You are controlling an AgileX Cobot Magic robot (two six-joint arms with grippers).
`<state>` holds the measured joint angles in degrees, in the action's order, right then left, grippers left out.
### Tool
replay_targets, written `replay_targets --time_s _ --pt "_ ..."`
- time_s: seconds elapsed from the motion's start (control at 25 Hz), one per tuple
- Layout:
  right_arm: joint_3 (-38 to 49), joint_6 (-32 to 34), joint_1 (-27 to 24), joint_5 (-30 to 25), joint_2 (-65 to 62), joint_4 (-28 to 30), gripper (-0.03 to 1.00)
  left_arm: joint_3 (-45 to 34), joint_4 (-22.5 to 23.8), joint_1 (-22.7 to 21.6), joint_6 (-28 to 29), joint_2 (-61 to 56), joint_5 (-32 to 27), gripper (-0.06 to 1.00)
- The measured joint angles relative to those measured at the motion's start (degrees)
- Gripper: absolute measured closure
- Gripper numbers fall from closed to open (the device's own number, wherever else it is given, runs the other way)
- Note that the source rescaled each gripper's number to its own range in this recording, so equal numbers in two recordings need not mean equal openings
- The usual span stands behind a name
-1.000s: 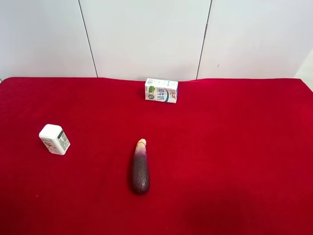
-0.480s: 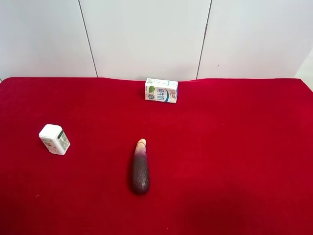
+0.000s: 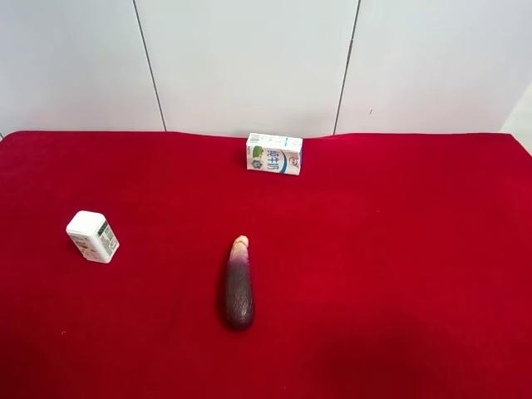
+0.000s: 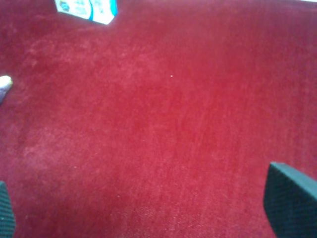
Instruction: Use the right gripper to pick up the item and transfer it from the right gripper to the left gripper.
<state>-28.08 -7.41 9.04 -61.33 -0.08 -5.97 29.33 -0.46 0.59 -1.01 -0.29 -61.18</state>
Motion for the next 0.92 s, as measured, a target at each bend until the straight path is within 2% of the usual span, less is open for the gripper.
replay_targets --time_s 0.92 --pt "0.00 0.00 -1.20 0.00 0.00 0.00 -0.03 0.00 0.00 0.00 0.00 0.00 0.00 -0.05"
